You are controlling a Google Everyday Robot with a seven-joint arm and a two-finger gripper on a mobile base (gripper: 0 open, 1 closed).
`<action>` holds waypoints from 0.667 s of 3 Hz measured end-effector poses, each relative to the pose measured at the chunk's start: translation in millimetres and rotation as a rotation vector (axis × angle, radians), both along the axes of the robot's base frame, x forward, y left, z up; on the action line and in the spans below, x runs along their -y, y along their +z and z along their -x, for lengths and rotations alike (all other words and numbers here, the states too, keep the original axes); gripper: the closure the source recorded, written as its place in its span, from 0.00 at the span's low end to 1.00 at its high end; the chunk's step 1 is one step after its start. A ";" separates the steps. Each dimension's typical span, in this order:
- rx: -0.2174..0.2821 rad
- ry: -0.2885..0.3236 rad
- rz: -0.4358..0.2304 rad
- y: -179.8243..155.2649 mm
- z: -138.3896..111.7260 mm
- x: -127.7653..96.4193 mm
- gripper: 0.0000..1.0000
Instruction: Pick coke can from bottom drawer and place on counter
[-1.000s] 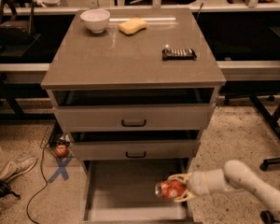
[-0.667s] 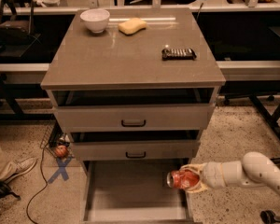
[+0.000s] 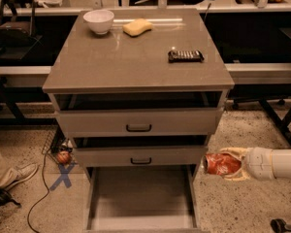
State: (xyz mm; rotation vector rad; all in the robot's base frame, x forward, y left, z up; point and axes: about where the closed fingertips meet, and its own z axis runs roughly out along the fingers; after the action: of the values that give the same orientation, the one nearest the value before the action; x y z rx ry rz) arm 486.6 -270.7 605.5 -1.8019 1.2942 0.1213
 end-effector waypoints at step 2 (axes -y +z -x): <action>0.060 0.000 0.018 34.6 -4.1 6.5 1.00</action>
Offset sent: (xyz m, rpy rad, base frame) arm 0.0130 -0.0272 0.1234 -0.0677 -0.2097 -0.0080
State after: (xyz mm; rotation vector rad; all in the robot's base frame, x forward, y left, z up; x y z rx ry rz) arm 490.7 -277.2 640.1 -1.8077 1.2567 0.0556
